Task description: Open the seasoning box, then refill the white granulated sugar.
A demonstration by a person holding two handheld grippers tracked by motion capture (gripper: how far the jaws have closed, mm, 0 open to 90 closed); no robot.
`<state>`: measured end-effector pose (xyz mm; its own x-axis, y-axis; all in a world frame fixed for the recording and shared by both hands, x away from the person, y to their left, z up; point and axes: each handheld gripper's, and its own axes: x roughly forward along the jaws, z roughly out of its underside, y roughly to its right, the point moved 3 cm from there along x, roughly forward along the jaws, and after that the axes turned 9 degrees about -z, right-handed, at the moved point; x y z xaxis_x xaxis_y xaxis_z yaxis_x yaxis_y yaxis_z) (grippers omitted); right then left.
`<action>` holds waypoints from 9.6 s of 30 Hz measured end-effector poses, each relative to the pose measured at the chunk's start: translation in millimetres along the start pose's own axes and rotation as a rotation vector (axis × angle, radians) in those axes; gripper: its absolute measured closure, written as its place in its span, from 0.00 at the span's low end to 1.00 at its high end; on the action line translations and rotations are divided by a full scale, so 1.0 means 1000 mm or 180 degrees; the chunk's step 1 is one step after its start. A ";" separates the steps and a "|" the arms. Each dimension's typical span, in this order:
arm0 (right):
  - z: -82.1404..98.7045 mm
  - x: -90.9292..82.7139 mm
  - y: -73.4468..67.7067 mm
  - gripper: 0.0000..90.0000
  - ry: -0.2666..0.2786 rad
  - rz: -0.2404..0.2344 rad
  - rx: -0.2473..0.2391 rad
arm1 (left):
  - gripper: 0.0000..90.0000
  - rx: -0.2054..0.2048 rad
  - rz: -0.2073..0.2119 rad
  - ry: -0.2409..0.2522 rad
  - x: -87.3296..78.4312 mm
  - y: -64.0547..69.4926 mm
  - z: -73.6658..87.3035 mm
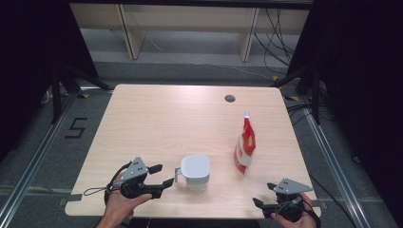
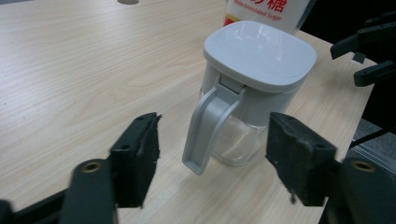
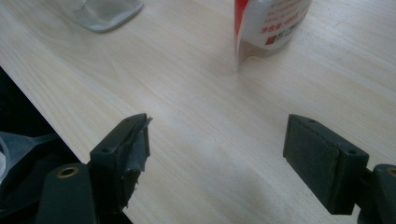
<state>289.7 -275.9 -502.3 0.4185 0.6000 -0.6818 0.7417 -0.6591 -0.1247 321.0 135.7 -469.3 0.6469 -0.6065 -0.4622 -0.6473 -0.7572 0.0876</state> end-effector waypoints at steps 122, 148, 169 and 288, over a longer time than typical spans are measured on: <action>-0.123 0.068 -0.069 0.98 0.0897 -0.0517 -0.0929 | 0.73 0.0367 -0.0016 0.0166 0.013 0.005 -0.028; -0.144 0.072 -0.091 0.97 0.1045 -0.0592 -0.1054 | 0.26 0.0326 -0.0275 -0.0330 0.001 -0.008 0.028; -0.155 0.087 -0.111 0.96 0.1022 -0.0767 -0.1161 | 0.25 0.0460 -0.0281 -0.0417 -0.001 -0.007 0.032; -0.082 0.053 0.050 0.43 0.0854 0.0242 -0.0157 | 0.23 0.0485 -0.0258 -0.0484 0.003 -0.006 0.035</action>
<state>391.5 -239.7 -485.8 0.5930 0.6526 -0.4718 0.7246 -0.6879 -0.0408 313.0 146.9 -502.7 0.6386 -0.4928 -0.5910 -0.6564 -0.7497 -0.0842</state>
